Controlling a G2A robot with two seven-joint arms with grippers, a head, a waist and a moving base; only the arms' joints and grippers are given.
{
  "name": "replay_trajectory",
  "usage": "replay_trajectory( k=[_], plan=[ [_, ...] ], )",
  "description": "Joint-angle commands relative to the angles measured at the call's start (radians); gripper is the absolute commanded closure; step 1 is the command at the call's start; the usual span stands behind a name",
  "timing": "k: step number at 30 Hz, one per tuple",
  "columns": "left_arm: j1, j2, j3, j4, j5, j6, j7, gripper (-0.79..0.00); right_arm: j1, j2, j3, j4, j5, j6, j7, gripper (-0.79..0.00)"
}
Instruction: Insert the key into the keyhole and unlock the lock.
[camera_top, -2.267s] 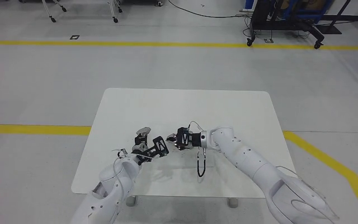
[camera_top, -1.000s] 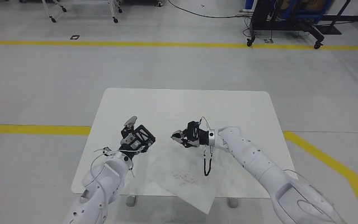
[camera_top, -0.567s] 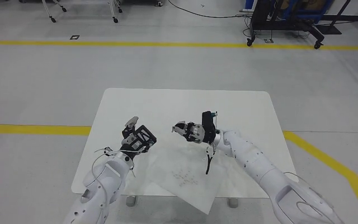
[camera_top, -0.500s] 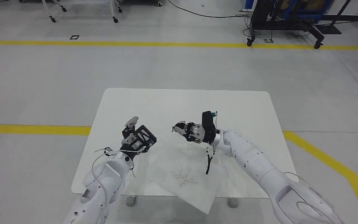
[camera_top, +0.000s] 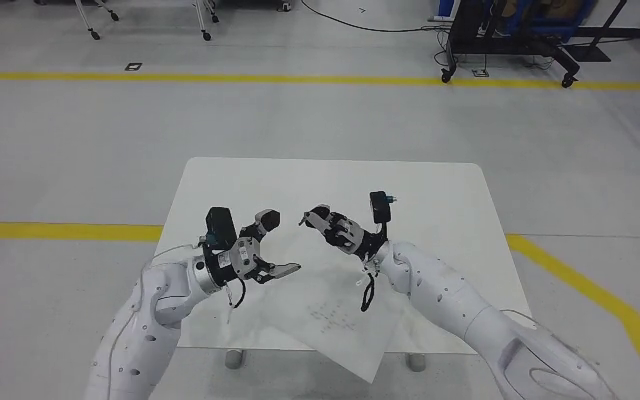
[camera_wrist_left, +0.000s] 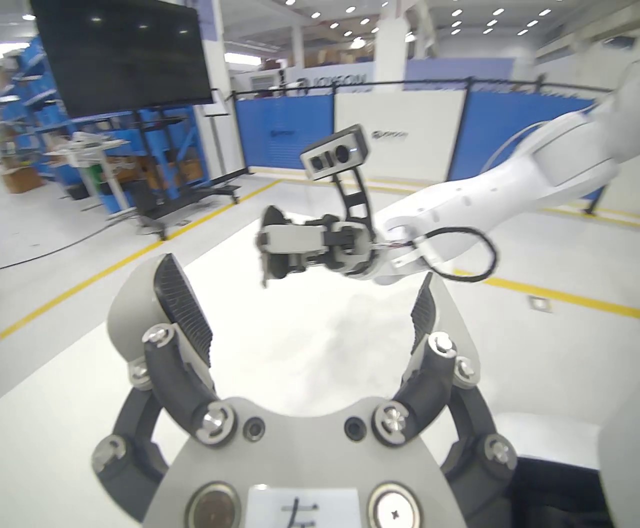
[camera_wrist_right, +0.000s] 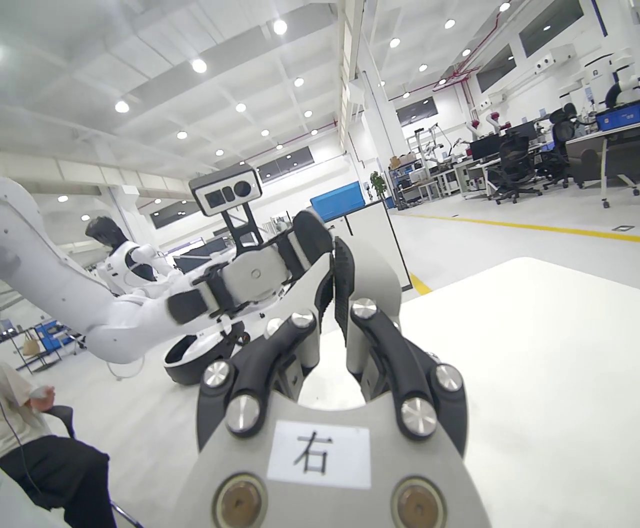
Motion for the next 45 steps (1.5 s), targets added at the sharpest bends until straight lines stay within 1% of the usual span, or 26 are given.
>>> replay_trajectory(
  k=[1,2,3,4,5,6,7,9,12,16,19,23,24,25,27,34,36,41,45],
  plan=[
    [-0.054,0.023,0.067,0.035,-0.091,0.004,-0.010,-0.785,0.010,0.012,-0.024,-0.012,0.051,0.000,0.012,0.000],
    [-0.075,0.033,0.095,0.046,-0.114,0.004,-0.009,-0.785,0.014,0.016,-0.037,-0.023,0.071,0.000,0.015,0.000],
    [-0.094,0.044,0.122,0.057,-0.136,0.004,-0.002,-0.736,0.019,0.019,-0.050,-0.029,0.088,0.000,0.023,0.000],
    [-0.113,0.055,0.141,0.078,-0.145,0.004,0.004,-0.653,0.025,0.023,-0.062,-0.031,0.104,0.000,0.029,0.000],
    [-0.129,0.064,0.160,0.091,-0.156,0.004,0.021,-0.505,0.031,0.025,-0.074,-0.032,0.119,0.000,0.036,0.000],
    [-0.141,0.073,0.185,0.097,-0.173,0.004,0.048,-0.419,0.037,0.027,-0.084,-0.032,0.133,0.000,0.042,0.000],
    [-0.153,0.083,0.208,0.105,-0.186,0.004,0.075,-0.391,0.043,0.028,-0.093,-0.031,0.145,0.000,0.045,0.000],
    [-0.176,0.103,0.255,0.127,-0.217,0.004,0.127,-0.376,0.053,0.031,-0.110,-0.032,0.162,0.000,0.048,0.000],
    [-0.214,0.132,0.325,0.173,-0.268,0.004,0.177,-0.391,0.069,0.035,-0.125,-0.027,0.144,0.000,0.026,0.000],
    [-0.265,0.162,0.403,0.233,-0.348,0.004,0.194,-0.382,0.079,0.039,-0.139,-0.019,0.068,0.000,-0.059,0.000],
    [-0.295,0.179,0.452,0.256,-0.405,0.004,0.206,-0.379,0.083,0.041,-0.151,-0.013,0.007,0.000,-0.132,0.000],
    [-0.328,0.198,0.507,0.275,-0.471,0.004,0.214,-0.394,0.081,0.044,-0.138,-0.020,-0.020,0.000,-0.133,0.000],
    [-0.335,0.202,0.521,0.277,-0.484,0.004,0.214,-0.422,0.079,0.045,-0.131,-0.023,-0.030,0.000,-0.133,0.000],
    [-0.342,0.205,0.536,0.273,-0.499,0.004,0.216,-0.431,0.076,0.045,-0.124,-0.028,-0.039,0.000,-0.133,0.000],
    [-0.357,0.211,0.567,0.272,-0.524,0.004,0.214,-0.425,0.068,0.045,-0.106,-0.037,-0.058,0.000,-0.133,0.000],
    [-0.413,0.224,0.654,0.287,-0.585,0.004,0.208,-0.332,0.047,0.034,-0.075,-0.037,-0.079,0.000,-0.133,0.000],
    [-0.425,0.227,0.672,0.294,-0.590,0.004,0.209,-0.280,0.045,0.030,-0.069,-0.035,-0.079,0.000,-0.133,0.000],
    [-0.450,0.230,0.717,0.304,-0.611,0.004,0.212,-0.222,0.040,0.024,-0.059,-0.032,-0.091,0.000,-0.133,0.000],
    [-0.472,0.230,0.749,0.314,-0.642,0.004,0.207,-0.194,0.041,0.020,-0.060,-0.027,-0.109,0.000,-0.133,0.000]
  ],
)
